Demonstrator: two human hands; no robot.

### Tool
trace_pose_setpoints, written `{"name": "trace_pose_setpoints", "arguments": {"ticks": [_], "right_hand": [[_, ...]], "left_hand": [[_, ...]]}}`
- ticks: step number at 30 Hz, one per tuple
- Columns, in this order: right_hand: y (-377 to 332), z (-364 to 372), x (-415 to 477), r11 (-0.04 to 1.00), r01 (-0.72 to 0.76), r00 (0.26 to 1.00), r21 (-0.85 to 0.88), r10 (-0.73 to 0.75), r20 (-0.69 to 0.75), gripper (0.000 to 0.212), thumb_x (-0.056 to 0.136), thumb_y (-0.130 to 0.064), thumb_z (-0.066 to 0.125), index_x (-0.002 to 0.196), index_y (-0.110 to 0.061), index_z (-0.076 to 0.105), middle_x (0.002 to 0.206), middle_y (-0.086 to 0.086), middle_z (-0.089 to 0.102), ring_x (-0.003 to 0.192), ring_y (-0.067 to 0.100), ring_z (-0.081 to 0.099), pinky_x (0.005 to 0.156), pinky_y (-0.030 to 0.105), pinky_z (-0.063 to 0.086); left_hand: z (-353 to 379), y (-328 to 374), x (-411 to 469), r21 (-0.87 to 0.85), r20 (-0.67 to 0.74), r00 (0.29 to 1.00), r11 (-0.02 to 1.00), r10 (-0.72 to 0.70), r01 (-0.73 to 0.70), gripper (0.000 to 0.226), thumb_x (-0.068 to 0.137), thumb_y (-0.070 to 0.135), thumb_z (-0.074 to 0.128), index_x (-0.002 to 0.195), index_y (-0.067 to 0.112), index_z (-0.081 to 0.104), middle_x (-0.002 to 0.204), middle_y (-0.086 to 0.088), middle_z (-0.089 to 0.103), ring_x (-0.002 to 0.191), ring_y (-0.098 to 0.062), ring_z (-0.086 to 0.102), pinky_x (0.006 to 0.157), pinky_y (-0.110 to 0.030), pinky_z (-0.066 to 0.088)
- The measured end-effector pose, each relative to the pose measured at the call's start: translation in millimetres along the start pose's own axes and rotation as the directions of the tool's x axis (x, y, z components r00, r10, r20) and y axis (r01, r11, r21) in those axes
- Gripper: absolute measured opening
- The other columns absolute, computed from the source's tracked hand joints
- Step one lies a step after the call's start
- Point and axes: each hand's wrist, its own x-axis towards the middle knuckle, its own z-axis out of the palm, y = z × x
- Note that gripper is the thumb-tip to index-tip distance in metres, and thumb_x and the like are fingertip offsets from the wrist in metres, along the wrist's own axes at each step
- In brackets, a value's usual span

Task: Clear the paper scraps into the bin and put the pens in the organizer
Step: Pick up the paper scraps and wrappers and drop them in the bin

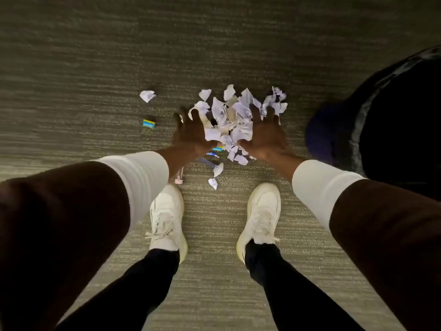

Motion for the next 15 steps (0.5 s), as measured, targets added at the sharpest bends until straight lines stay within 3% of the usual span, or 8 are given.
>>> {"name": "trace_pose_setpoints", "arguments": {"ticks": [3, 7, 9, 11, 13, 15], "right_hand": [[5.4, 16.9, 17.9, 0.997, 0.073, 0.995, 0.012, -0.072, -0.066, 0.114, 0.081, -0.059, 0.076, 0.162, -0.041, -0.002, 0.171, 0.022, 0.002, 0.156, 0.046, 0.015, 0.106, 0.060, 0.046], [2.2, 28.8, 36.3, 0.989, 0.139, 0.986, -0.055, -0.143, -0.090, 0.115, 0.078, -0.056, 0.080, 0.161, -0.048, 0.000, 0.171, 0.018, 0.001, 0.156, 0.049, 0.011, 0.102, 0.062, 0.050], [-1.3, 36.9, 43.4, 0.982, 0.160, 0.985, -0.105, -0.166, -0.045, 0.106, 0.082, -0.051, 0.079, 0.161, -0.047, 0.008, 0.172, 0.016, -0.003, 0.156, 0.050, 0.011, 0.103, 0.061, 0.049], [-4.9, 44.2, 45.4, 0.976, 0.160, 0.987, -0.146, -0.163, -0.008, 0.087, 0.090, -0.041, 0.074, 0.160, -0.044, 0.022, 0.172, 0.016, 0.001, 0.154, 0.050, 0.014, 0.108, 0.059, 0.046], [-9.0, 46.3, 46.2, 0.971, 0.160, 0.981, -0.180, -0.176, -0.078, 0.062, 0.097, -0.024, 0.065, 0.152, -0.036, 0.041, 0.166, 0.017, 0.019, 0.148, 0.049, 0.029, 0.099, 0.054, 0.054], [-12.4, 41.1, 46.7, 0.972, 0.154, 0.967, -0.180, -0.186, -0.176, 0.046, 0.098, -0.009, 0.057, 0.140, -0.028, 0.058, 0.155, 0.016, 0.038, 0.137, 0.043, 0.044, 0.085, 0.048, 0.059]], "left_hand": [[15.0, -7.3, 25.4, -0.066, 0.018, 0.998, 0.996, -0.052, 0.053, 0.141, 0.066, 0.067, 0.088, 0.165, 0.011, 0.004, 0.171, -0.031, -0.009, 0.159, -0.054, -0.004, 0.126, -0.061, 0.023], [35.0, -8.2, 50.3, -0.008, 0.034, 0.999, 1.000, -0.008, 0.008, 0.145, 0.066, 0.056, 0.094, 0.166, 0.023, -0.005, 0.171, -0.030, -0.006, 0.159, -0.054, -0.004, 0.128, -0.061, 0.018], [44.8, -9.3, 54.9, 0.020, -0.008, 1.000, 1.000, 0.009, -0.008, 0.125, 0.074, 0.042, 0.092, 0.165, 0.026, 0.008, 0.169, -0.028, 0.006, 0.158, -0.052, 0.007, 0.129, -0.057, 0.019], [52.7, -11.0, 56.0, 0.057, -0.079, 0.995, 0.997, 0.056, -0.052, 0.090, 0.081, 0.031, 0.085, 0.155, 0.024, 0.033, 0.163, -0.023, 0.024, 0.153, -0.047, 0.023, 0.125, -0.052, 0.032], [57.4, -13.7, 55.7, 0.065, -0.137, 0.986, 0.994, 0.094, -0.086, 0.054, 0.087, 0.020, 0.077, 0.136, 0.015, 0.054, 0.153, -0.019, 0.040, 0.143, -0.042, 0.038, 0.114, -0.049, 0.043], [56.8, -17.2, 52.8, 0.034, -0.153, 0.983, 0.995, 0.098, -0.094, 0.040, 0.091, 0.017, 0.074, 0.129, 0.010, 0.064, 0.149, -0.016, 0.048, 0.138, -0.039, 0.045, 0.114, -0.043, 0.041]]}}
